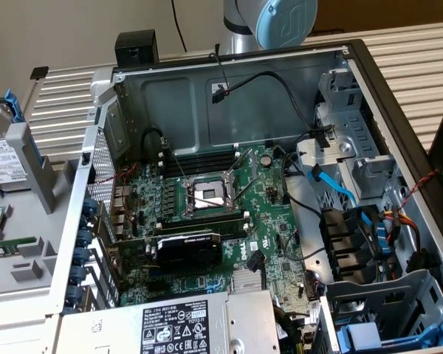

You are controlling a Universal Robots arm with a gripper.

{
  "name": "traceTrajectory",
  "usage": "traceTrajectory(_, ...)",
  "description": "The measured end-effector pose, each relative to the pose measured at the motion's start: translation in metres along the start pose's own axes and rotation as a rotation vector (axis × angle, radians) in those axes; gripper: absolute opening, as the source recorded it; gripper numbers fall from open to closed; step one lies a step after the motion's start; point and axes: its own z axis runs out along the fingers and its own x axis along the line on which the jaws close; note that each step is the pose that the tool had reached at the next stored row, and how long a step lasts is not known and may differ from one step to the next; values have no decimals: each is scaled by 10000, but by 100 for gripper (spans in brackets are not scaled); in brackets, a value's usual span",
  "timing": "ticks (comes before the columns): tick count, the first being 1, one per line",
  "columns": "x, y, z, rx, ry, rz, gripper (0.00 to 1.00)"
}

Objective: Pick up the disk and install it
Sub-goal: 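Pick up the disk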

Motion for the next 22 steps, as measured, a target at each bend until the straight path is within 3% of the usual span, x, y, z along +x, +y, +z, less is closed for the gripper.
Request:
traceTrajectory(18,0,0,2,100,41,-3245,11)
traceTrajectory(22,0,1,2,102,41,-3270,11)
